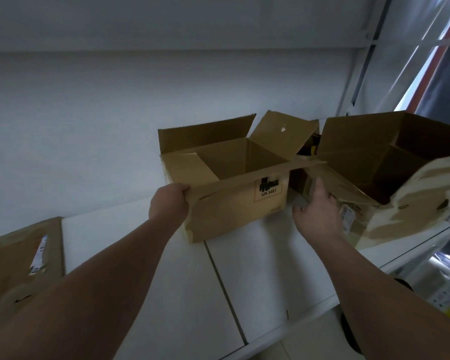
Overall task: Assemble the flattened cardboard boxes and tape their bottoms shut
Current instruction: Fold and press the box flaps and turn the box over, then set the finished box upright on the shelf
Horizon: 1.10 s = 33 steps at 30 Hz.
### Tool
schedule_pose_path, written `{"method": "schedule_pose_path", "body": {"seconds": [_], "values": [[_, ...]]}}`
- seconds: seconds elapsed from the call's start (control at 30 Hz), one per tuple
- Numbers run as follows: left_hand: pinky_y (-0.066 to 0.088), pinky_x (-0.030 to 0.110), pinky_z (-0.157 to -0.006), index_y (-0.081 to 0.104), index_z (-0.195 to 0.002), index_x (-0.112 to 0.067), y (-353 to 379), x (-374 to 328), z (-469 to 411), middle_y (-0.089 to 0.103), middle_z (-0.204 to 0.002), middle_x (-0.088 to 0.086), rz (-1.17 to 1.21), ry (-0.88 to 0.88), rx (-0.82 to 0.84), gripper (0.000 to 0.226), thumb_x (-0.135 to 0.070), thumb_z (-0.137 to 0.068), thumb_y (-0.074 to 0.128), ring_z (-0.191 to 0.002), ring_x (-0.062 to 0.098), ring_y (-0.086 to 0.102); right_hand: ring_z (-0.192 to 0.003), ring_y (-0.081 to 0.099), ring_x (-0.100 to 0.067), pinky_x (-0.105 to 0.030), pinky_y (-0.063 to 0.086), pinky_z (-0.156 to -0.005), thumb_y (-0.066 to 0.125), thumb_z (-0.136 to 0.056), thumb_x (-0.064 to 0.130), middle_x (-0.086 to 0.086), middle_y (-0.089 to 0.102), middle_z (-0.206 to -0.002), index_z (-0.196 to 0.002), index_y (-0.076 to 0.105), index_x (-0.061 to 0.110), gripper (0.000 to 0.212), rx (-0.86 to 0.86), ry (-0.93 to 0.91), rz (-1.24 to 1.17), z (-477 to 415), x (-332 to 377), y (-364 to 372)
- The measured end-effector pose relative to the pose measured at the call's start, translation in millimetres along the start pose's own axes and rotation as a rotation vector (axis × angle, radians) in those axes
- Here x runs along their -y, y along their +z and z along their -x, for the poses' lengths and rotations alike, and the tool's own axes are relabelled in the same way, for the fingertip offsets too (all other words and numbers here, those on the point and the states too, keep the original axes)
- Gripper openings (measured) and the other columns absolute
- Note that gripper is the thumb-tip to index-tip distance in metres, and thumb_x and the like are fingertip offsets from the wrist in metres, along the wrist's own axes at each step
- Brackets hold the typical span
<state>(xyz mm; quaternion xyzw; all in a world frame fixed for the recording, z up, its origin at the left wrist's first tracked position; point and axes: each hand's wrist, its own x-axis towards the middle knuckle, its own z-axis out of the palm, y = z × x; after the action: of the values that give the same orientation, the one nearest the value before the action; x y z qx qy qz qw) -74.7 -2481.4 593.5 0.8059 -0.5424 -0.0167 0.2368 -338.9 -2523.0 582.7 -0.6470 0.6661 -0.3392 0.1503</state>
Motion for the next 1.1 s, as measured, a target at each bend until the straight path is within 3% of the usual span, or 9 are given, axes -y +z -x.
{"method": "schedule_pose_path", "body": {"seconds": [0.3, 0.4, 0.5, 0.6, 0.7, 0.83, 0.9, 1.0, 1.1], "values": [[0.052, 0.043, -0.091, 0.067, -0.116, -0.006, -2, 7, -8, 0.067, -0.108, 0.014, 0.302, -0.208, -0.066, 0.034, -0.002, -0.085, 0.056, -0.101, 0.031, 0.061, -0.136, 0.03, -0.03, -0.047, 0.038, -0.103, 0.064, -0.083, 0.008, -0.009, 0.029, -0.15, -0.149, 0.017, 0.018, 0.082, -0.079, -0.011, 0.003, -21, -8, -9], [0.055, 0.04, -0.085, 0.069, -0.103, -0.004, 0, -7, -4, 0.068, -0.093, 0.013, 0.439, -0.269, 0.069, 0.025, -0.023, -0.088, 0.06, -0.091, 0.03, 0.064, -0.135, 0.029, -0.03, -0.047, 0.037, -0.104, 0.064, -0.082, 0.01, -0.008, 0.029, -0.15, -0.148, 0.018, 0.014, 0.081, -0.069, -0.018, 0.02, -26, -7, -11], [0.054, 0.041, -0.089, 0.065, -0.108, -0.007, 10, -24, -8, 0.067, -0.098, 0.008, 0.691, -0.355, 0.19, 0.054, -0.054, -0.083, 0.063, -0.094, 0.027, 0.064, -0.138, 0.024, -0.032, -0.049, 0.033, -0.109, 0.063, -0.083, 0.011, -0.009, 0.025, -0.153, -0.147, 0.019, 0.011, 0.077, -0.063, -0.01, 0.054, -29, -8, -12], [0.053, 0.035, -0.087, 0.063, -0.108, -0.011, 15, -36, -11, 0.064, -0.094, 0.002, 0.78, -0.332, 0.259, 0.046, -0.052, -0.089, 0.054, -0.089, 0.019, 0.062, -0.144, 0.014, -0.033, -0.051, 0.025, -0.114, 0.06, -0.084, 0.01, -0.01, 0.015, -0.158, -0.149, 0.015, 0.008, 0.079, -0.029, 0.0, 0.089, -32, -11, -15], [0.047, 0.029, -0.086, 0.055, -0.102, -0.027, 14, -44, -12, 0.06, -0.101, -0.008, 1.0, -0.303, 0.441, 0.02, -0.044, -0.097, 0.048, -0.095, 0.01, 0.058, -0.135, 0.031, -0.036, -0.05, 0.033, -0.108, 0.06, -0.083, 0.012, -0.015, 0.033, -0.146, -0.144, 0.026, 0.007, 0.07, -0.011, 0.007, 0.098, -30, -8, -17], [0.04, 0.038, -0.099, 0.036, -0.137, -0.024, 9, -33, -9, 0.048, -0.127, -0.007, 0.787, -0.22, 0.354, 0.043, -0.036, -0.098, 0.049, -0.117, 0.019, 0.048, -0.106, 0.052, -0.032, -0.03, 0.038, -0.079, 0.054, -0.089, 0.013, -0.006, 0.049, -0.102, -0.132, 0.041, 0.009, 0.046, 0.124, 0.038, 0.05, -15, 11, -12], [0.043, 0.036, -0.094, 0.029, -0.147, -0.019, -1, -18, -2, 0.048, -0.112, -0.008, 0.698, -0.242, 0.339, 0.055, -0.034, -0.098, 0.048, -0.099, 0.015, 0.053, -0.105, 0.054, -0.03, -0.027, 0.036, -0.076, 0.051, -0.091, 0.015, -0.012, 0.057, -0.112, -0.136, 0.043, 0.01, 0.047, 0.224, 0.008, 0.04, -5, 21, -3], [0.039, 0.02, -0.067, 0.053, -0.114, -0.012, -28, 12, 13, 0.042, -0.081, -0.007, 0.78, -0.403, 0.504, 0.028, -0.031, -0.103, 0.036, -0.068, 0.005, 0.039, -0.121, 0.048, -0.028, -0.026, 0.038, -0.088, 0.051, -0.093, 0.019, -0.012, 0.051, -0.136, -0.139, 0.044, 0.009, 0.048, 0.368, -0.036, 0.04, 17, 40, 16], [0.038, 0.025, -0.068, 0.053, -0.126, -0.011, -57, 52, 36, 0.053, -0.094, 0.005, 0.715, -0.411, 0.412, 0.031, -0.025, -0.099, 0.045, -0.077, 0.016, 0.047, -0.116, 0.05, -0.023, -0.024, 0.035, -0.087, 0.052, -0.094, 0.021, -0.008, 0.055, -0.13, -0.127, 0.056, 0.01, 0.035, 0.467, -0.132, 0.059, 48, 64, 38]]}}
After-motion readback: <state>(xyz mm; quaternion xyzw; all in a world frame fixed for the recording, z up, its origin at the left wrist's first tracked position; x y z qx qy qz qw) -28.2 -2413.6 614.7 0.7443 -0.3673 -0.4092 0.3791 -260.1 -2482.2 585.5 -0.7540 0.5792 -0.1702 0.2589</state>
